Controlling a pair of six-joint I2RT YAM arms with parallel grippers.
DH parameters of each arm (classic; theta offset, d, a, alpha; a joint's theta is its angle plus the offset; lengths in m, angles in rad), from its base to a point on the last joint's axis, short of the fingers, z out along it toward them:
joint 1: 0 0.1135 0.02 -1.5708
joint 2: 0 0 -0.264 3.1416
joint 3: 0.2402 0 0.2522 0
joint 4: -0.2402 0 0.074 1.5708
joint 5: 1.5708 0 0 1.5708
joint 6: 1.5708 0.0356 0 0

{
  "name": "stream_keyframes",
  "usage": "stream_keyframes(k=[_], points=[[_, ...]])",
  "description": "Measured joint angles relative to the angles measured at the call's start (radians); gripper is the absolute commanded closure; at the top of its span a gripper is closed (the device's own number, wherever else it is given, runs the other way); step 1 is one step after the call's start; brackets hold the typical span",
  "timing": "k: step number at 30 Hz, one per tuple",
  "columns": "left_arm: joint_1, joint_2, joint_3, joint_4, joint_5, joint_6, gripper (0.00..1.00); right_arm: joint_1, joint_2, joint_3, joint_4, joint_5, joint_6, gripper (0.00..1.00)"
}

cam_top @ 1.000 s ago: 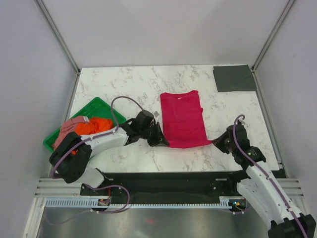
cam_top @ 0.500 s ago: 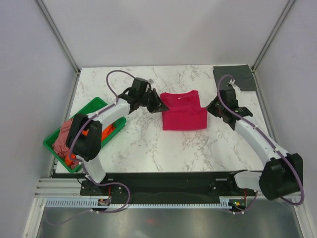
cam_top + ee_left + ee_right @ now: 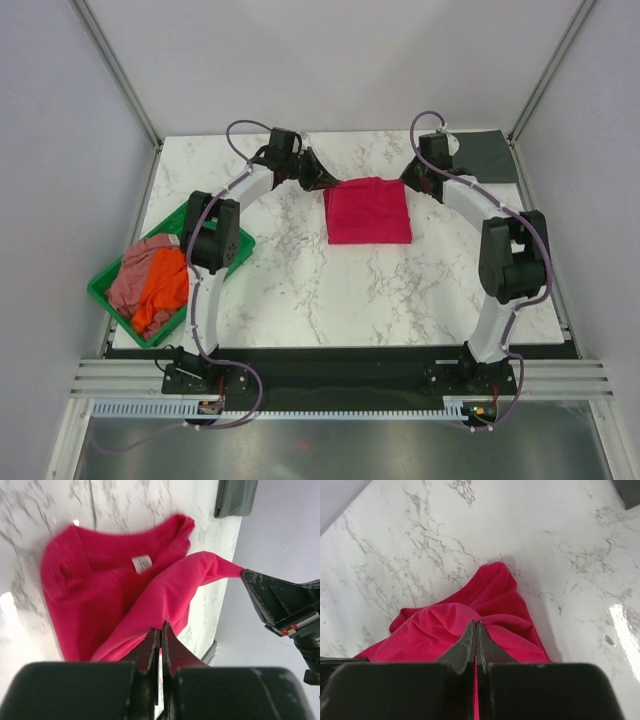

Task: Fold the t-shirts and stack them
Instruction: Fold the tshirt

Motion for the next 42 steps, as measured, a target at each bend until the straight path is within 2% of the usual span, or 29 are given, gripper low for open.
stream_keyframes(k=[6, 11, 12, 13, 14, 16, 18, 19, 21, 25, 27, 33, 38, 42], points=[[0.019, 0.151, 0.143, -0.005, 0.002, 0.01, 0.98, -0.021, 0.215, 0.126, 0.054, -0.066, -0.029, 1.0], [0.035, 0.207, 0.204, -0.005, 0.002, 0.016, 0.98, -0.04, 0.279, 0.175, 0.069, -0.092, -0.043, 1.0], [0.039, 0.212, 0.209, -0.006, -0.001, 0.015, 0.97, -0.044, 0.284, 0.183, 0.07, -0.096, -0.045, 0.97], [0.042, 0.216, 0.213, -0.006, -0.002, 0.016, 0.94, -0.046, 0.289, 0.194, 0.071, -0.098, -0.047, 0.9], [0.047, 0.221, 0.221, -0.005, -0.003, 0.016, 0.8, -0.05, 0.294, 0.208, 0.072, -0.1, -0.049, 0.86], [0.058, 0.225, 0.226, -0.005, -0.013, 0.024, 0.61, -0.056, 0.306, 0.24, 0.071, -0.122, -0.064, 0.73], [0.071, 0.225, 0.234, -0.01, -0.021, 0.027, 0.54, -0.066, 0.327, 0.294, 0.068, -0.171, -0.09, 0.64], [0.08, 0.225, 0.242, -0.012, -0.023, 0.029, 0.5, -0.071, 0.34, 0.327, 0.066, -0.204, -0.107, 0.54], [0.099, 0.225, 0.272, -0.014, -0.023, 0.036, 0.53, -0.084, 0.348, 0.37, 0.063, -0.271, -0.147, 0.49], [0.133, 0.215, 0.289, -0.002, -0.01, 0.08, 0.53, -0.107, 0.34, 0.384, 0.032, -0.389, -0.239, 0.5], [0.14, 0.19, 0.251, 0.005, -0.008, 0.115, 0.53, -0.116, 0.324, 0.35, 0.001, -0.431, -0.288, 0.5], [0.105, 0.063, 0.016, 0.003, -0.009, 0.215, 0.52, -0.119, 0.267, 0.206, -0.114, -0.533, -0.419, 0.45], [0.061, -0.001, -0.152, -0.001, -0.016, 0.279, 0.47, -0.116, 0.226, 0.11, -0.166, -0.559, -0.497, 0.42], [0.036, -0.013, -0.223, 0.005, -0.008, 0.307, 0.45, -0.123, 0.2, 0.042, -0.179, -0.569, -0.531, 0.43]])
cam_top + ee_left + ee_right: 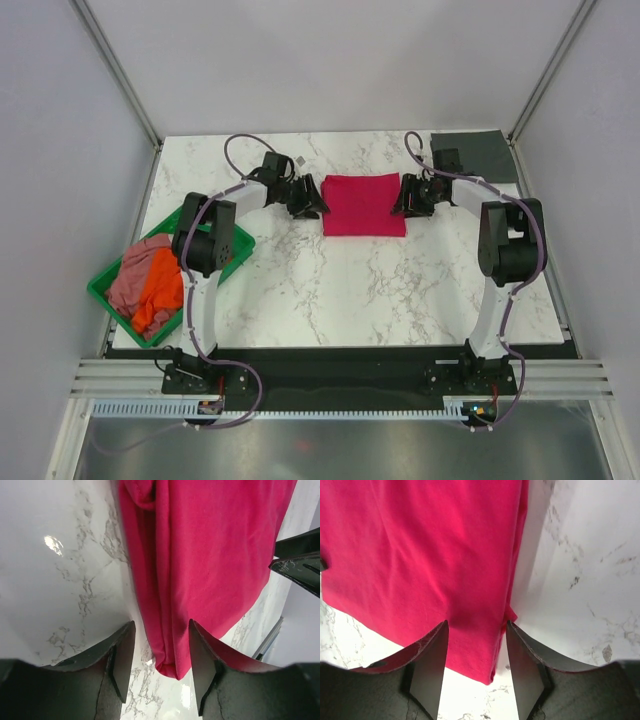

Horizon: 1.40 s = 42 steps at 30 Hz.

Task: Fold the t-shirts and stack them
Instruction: Fold the tshirt

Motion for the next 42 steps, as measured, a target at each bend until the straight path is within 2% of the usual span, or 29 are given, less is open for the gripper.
stream_keyframes(k=[3, 6, 8, 11, 14, 15, 16, 17, 19, 20, 25, 30, 36, 42], points=[[-0.018, -0.01, -0.014, 0.006, 0.0, 0.018, 0.47, -0.001, -0.01, -0.035, 0.002, -0.008, -0.014, 0.42], [-0.037, -0.01, -0.025, 0.018, -0.003, 0.029, 0.67, -0.002, -0.011, -0.06, 0.014, -0.028, -0.026, 0.44], [-0.049, -0.01, -0.039, 0.02, -0.005, 0.034, 0.75, -0.002, -0.011, -0.069, 0.024, -0.04, -0.034, 0.46], [-0.059, -0.014, -0.056, 0.026, -0.005, 0.035, 0.75, -0.002, -0.013, -0.086, 0.05, -0.055, -0.037, 0.57], [-0.061, -0.042, -0.09, 0.027, -0.014, 0.036, 0.75, -0.002, -0.035, -0.135, 0.071, -0.063, -0.023, 0.6], [-0.061, -0.054, -0.106, 0.027, -0.02, 0.036, 0.85, -0.002, -0.055, -0.163, 0.076, -0.065, -0.018, 0.6], [-0.061, -0.074, -0.132, 0.023, -0.025, 0.036, 0.74, -0.002, -0.081, -0.197, 0.078, -0.066, -0.013, 0.6], [-0.061, -0.09, -0.152, 0.018, -0.029, 0.036, 0.68, -0.002, -0.106, -0.224, 0.072, -0.068, -0.01, 0.59], [-0.061, -0.138, -0.2, 0.003, -0.037, 0.036, 0.56, -0.002, -0.173, -0.285, 0.059, -0.068, -0.002, 0.58], [-0.06, -0.163, -0.217, -0.012, -0.041, 0.037, 0.54, -0.002, -0.2, -0.3, 0.051, -0.068, 0.001, 0.57], [-0.045, -0.232, -0.194, -0.045, -0.055, 0.037, 0.5, -0.002, -0.261, -0.306, 0.056, -0.078, 0.024, 0.54], [-0.038, -0.223, -0.026, -0.085, -0.14, 0.088, 0.49, -0.002, -0.261, -0.306, 0.063, -0.085, 0.041, 0.54], [-0.034, -0.11, 0.183, -0.087, -0.212, 0.185, 0.47, 0.0, -0.258, -0.306, 0.064, -0.085, 0.043, 0.53], [-0.032, 0.046, 0.272, -0.102, -0.212, 0.258, 0.47, 0.0, -0.227, -0.306, 0.065, -0.084, 0.043, 0.53]])
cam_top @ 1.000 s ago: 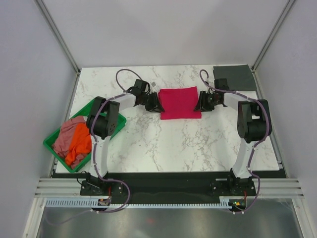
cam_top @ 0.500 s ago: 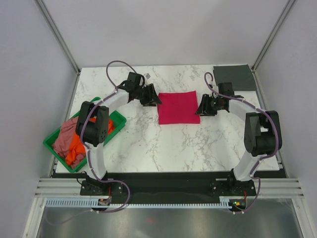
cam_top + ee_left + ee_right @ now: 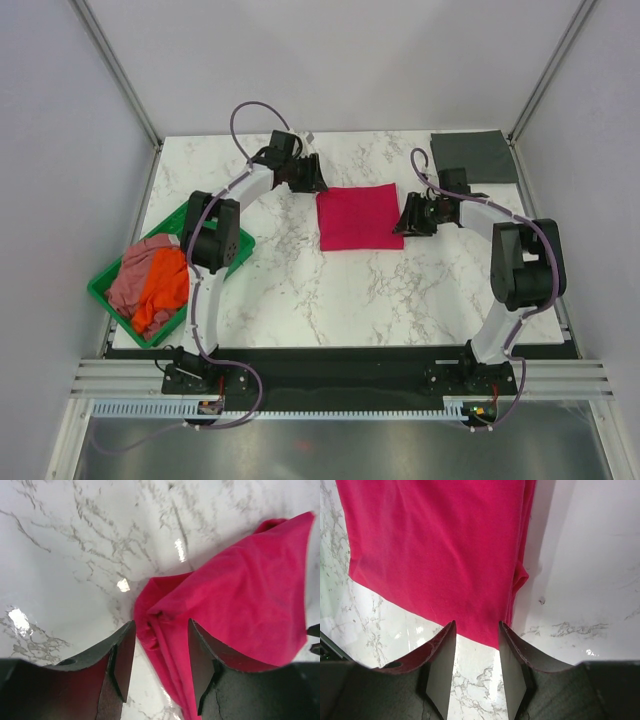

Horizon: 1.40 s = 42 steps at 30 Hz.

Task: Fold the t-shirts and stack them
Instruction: Fold the tshirt

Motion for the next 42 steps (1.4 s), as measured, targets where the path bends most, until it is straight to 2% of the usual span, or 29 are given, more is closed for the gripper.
stream_keyframes(k=[5, 9, 11, 13, 17, 19, 20, 21, 24, 32, 42], points=[[0.0, 0.083, 0.055, -0.037, -0.008, 0.045, 0.53, 0.0, 0.013, 0.0, 0.003, 0.008, 0.0, 0.59], [0.008, 0.108, 0.12, -0.04, -0.015, 0.055, 0.74, 0.0, 0.013, -0.004, 0.011, 0.013, 0.0, 0.6], [0.013, 0.119, 0.156, -0.037, -0.002, 0.055, 0.79, 0.0, 0.013, -0.013, 0.02, 0.013, 0.0, 0.61], [0.021, 0.13, 0.183, -0.03, 0.013, 0.055, 0.89, 0.0, 0.013, -0.026, 0.021, 0.014, 0.0, 0.62], [0.036, 0.161, 0.212, -0.027, 0.06, 0.054, 0.93, 0.0, 0.013, -0.046, 0.029, 0.015, 0.002, 0.63], [0.042, 0.173, 0.211, -0.032, 0.072, 0.054, 0.87, 0.0, 0.013, -0.052, 0.034, 0.015, 0.005, 0.63], [0.045, 0.176, 0.211, -0.034, 0.081, 0.054, 0.79, 0.0, 0.013, -0.053, 0.037, 0.015, 0.006, 0.62], [0.049, 0.178, 0.211, -0.036, 0.087, 0.054, 0.62, 0.0, 0.013, -0.054, 0.038, 0.015, 0.008, 0.62], [0.058, 0.177, 0.21, -0.032, 0.099, 0.051, 0.48, 0.0, 0.013, -0.056, 0.043, 0.015, 0.008, 0.62], [0.072, 0.177, 0.209, -0.032, 0.165, 0.053, 0.44, 0.0, 0.013, -0.056, 0.045, 0.015, 0.012, 0.62], [0.063, 0.18, 0.212, -0.032, 0.254, 0.055, 0.5, 0.0, 0.013, -0.056, 0.047, 0.014, 0.016, 0.61]])
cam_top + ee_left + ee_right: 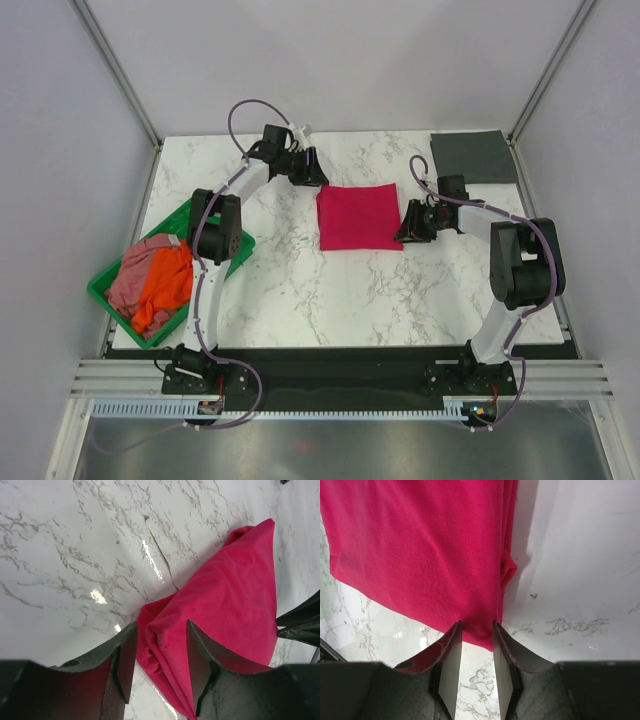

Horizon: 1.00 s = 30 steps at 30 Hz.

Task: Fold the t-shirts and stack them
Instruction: Fold the tshirt

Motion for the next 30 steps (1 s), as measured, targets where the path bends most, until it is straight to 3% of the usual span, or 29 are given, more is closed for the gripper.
stream_keyframes(k=[5, 8, 9, 10, 14, 18, 25, 28, 30], points=[[-0.006, 0.042, 0.036, 0.003, 0.011, 0.0, 0.62, 0.0, 0.0, -0.001, 0.004, -0.003, 0.003, 0.61], [-0.007, 0.069, 0.055, 0.002, 0.013, -0.002, 0.84, 0.0, 0.0, -0.001, 0.008, 0.003, 0.013, 0.54], [-0.007, 0.074, 0.059, 0.001, 0.014, -0.001, 0.95, 0.0, 0.0, 0.0, 0.012, 0.005, 0.017, 0.53], [-0.007, 0.076, 0.06, 0.0, 0.016, -0.002, 0.98, 0.0, 0.0, 0.003, 0.017, 0.007, 0.019, 0.52], [-0.006, 0.077, 0.06, 0.001, 0.017, -0.001, 0.98, -0.001, 0.032, 0.101, 0.026, 0.024, 0.019, 0.5], [-0.006, 0.077, 0.061, 0.0, 0.017, -0.002, 0.98, -0.004, 0.155, 0.31, 0.056, 0.013, -0.011, 0.48], [-0.004, 0.077, 0.072, 0.0, 0.017, -0.002, 0.98, -0.011, 0.328, 0.492, 0.071, -0.035, -0.056, 0.5], [-0.003, 0.077, 0.073, 0.0, 0.017, -0.002, 0.98, -0.013, 0.39, 0.533, 0.071, -0.054, -0.064, 0.56], [-0.002, 0.077, 0.073, 0.0, 0.017, -0.002, 0.98, -0.016, 0.419, 0.546, 0.081, -0.065, -0.064, 0.69]])
